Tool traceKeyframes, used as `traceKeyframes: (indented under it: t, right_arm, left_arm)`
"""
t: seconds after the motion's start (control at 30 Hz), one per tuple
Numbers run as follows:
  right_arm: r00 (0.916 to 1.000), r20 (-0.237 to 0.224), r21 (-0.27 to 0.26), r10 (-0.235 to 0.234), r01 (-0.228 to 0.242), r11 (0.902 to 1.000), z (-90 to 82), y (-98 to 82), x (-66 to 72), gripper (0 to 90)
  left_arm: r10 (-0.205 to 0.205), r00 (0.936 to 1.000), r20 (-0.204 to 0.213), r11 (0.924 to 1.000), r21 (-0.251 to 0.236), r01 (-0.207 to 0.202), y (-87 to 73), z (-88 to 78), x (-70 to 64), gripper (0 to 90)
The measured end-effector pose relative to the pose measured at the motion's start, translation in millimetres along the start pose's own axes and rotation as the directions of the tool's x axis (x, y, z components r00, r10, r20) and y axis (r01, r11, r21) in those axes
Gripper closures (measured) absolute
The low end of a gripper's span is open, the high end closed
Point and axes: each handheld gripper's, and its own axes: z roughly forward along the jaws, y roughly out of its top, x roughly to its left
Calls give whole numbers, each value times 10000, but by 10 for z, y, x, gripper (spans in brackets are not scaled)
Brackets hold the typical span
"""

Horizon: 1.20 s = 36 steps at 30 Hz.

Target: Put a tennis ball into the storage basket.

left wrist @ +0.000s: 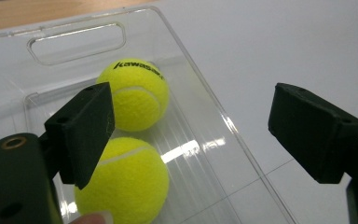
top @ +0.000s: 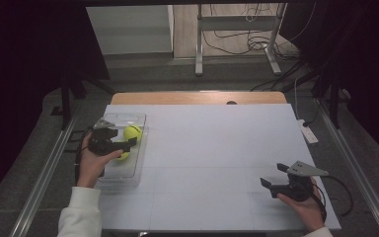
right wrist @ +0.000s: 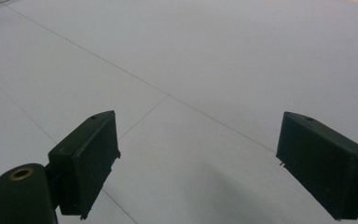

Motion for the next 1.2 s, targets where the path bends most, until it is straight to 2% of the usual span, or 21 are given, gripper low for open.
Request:
traceKeyframes:
  t: [0.17,0.4,0.5,0.73,0.77,0.97,1.2]
  right_arm:
    - [10000,-27,-100,86,-86,9999,-28,-8,-7,128]
    - [10000,15,-196,28,-27,9998,-53,6,10,128]
    - [10000,24,-147,2,-1,9999,-42,9,25,128]
    - [10000,-3,-160,68,-68,9998,-52,-1,12,128]
    - [10000,18,-150,57,-56,9999,-56,-1,13,128]
    - [10000,18,-196,69,-68,9998,-68,-7,15,128]
    - [10000,-76,-193,19,-20,9998,-65,-10,30,128]
  left_arm:
    - [-27,9990,445,9988,-496,49,-73,-55,-75,159]
    - [169,9974,695,9974,-717,-119,-182,-118,-178,157]
    - [261,9954,926,9962,-854,-181,-265,-178,-256,157]
    - [566,9937,966,9946,-927,-476,-416,-199,-378,153]
    - [684,9932,939,9945,-859,-603,-487,-189,-414,153]
    - [788,9922,961,9948,-723,-720,-632,-159,-457,151]
    - [1120,9875,1105,9914,-806,-1034,-783,-134,-576,149]
